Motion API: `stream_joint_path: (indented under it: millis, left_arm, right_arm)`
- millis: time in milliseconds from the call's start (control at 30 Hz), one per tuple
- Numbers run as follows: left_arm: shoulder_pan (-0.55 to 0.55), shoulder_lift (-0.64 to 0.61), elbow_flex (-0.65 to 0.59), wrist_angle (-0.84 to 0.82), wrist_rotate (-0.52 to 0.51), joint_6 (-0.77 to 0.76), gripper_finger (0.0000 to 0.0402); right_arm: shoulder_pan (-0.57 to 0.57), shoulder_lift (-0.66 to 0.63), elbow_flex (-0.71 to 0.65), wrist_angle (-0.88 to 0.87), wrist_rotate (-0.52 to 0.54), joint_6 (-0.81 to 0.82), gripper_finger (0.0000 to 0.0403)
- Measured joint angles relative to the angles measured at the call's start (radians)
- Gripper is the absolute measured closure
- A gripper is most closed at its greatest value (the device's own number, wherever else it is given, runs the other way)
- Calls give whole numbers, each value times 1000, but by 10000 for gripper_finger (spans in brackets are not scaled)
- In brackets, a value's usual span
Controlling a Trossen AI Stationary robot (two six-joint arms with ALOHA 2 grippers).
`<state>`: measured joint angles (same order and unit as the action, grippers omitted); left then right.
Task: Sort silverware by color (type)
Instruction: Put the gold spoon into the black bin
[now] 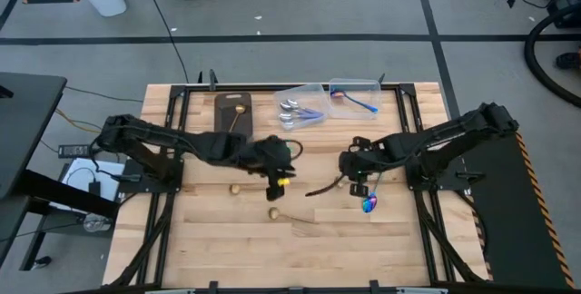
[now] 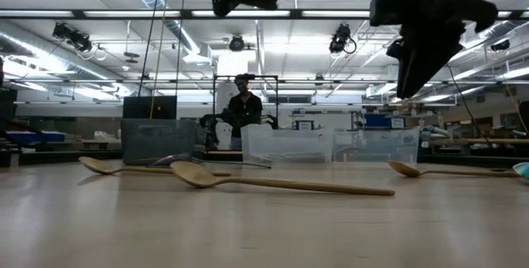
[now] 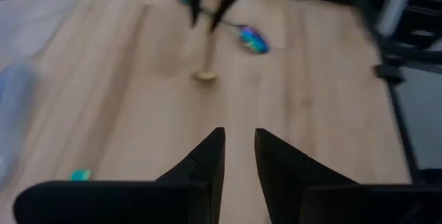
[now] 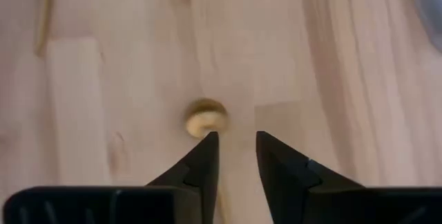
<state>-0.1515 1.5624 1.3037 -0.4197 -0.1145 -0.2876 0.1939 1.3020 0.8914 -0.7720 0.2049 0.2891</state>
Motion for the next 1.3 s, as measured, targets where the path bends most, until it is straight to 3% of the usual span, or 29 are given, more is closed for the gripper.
stream_joint_path:
  millis: [267,433,800,1300]
  left_arm:
    - [88,-7,-1,-167,1,-63,315]
    - [106,-7,0,-212,1,-68,315]
    - [105,-7,0,-220,3,-57,315]
    - [109,-7,0,-283,2,-42,315]
  right_arm:
    - [-88,113,-1,79,-91,-164,211]
    - [-124,184,-2,62,-200,-229,183]
    - [-122,284,-2,3,-255,-277,204]
    - [-122,278,-121,58,-241,-269,241]
